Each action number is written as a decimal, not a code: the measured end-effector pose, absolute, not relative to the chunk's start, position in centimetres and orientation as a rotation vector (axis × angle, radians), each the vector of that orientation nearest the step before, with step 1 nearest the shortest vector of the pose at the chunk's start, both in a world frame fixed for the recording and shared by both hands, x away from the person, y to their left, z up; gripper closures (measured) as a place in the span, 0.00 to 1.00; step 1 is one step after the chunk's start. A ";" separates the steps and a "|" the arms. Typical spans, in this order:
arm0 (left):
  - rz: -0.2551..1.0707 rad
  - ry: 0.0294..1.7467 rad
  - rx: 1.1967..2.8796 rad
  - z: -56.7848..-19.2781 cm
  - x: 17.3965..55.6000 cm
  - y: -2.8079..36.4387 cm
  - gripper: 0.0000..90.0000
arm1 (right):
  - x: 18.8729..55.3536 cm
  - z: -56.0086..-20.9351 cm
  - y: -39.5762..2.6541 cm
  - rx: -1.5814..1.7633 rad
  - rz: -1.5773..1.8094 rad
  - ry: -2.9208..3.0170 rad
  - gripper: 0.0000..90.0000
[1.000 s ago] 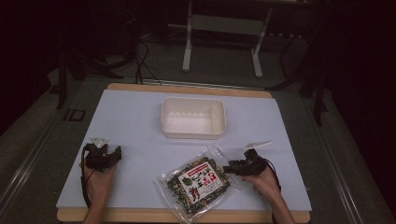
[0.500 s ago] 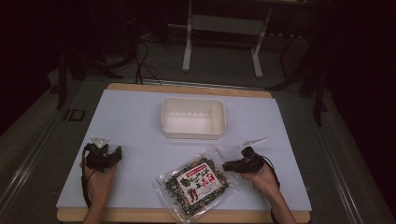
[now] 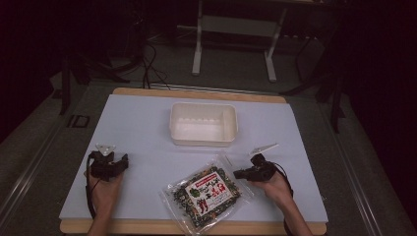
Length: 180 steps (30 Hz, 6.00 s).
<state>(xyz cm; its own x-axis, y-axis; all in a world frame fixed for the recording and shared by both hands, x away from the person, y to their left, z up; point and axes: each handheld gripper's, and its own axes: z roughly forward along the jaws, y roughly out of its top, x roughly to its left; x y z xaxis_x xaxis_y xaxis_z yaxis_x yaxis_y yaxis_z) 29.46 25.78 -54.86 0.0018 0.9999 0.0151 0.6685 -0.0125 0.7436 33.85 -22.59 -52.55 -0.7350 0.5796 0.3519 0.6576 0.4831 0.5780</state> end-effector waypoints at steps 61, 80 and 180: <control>0.777 1.723 1.706 -54.8 29.3 26.1 0.49 | 37.0 -42.9 -19.1 -0.902 -1.143 -2.872 0.99; 0.773 1.721 1.706 -54.8 29.3 26.1 0.48 | 38.0 -40.2 -19.0 -0.875 -1.183 -2.881 1.00; 0.769 1.716 1.705 -54.8 29.2 26.2 0.47 | 38.4 -27.3 -15.2 -0.558 -1.525 -2.881 1.00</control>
<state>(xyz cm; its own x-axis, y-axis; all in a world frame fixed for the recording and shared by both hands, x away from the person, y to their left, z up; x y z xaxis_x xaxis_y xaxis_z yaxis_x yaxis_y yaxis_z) 29.19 26.15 -54.81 -0.0010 0.9999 -0.0127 0.6561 0.0102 0.7546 38.40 -15.18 -27.28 -0.9298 0.3678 0.0114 0.2163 0.5212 0.8256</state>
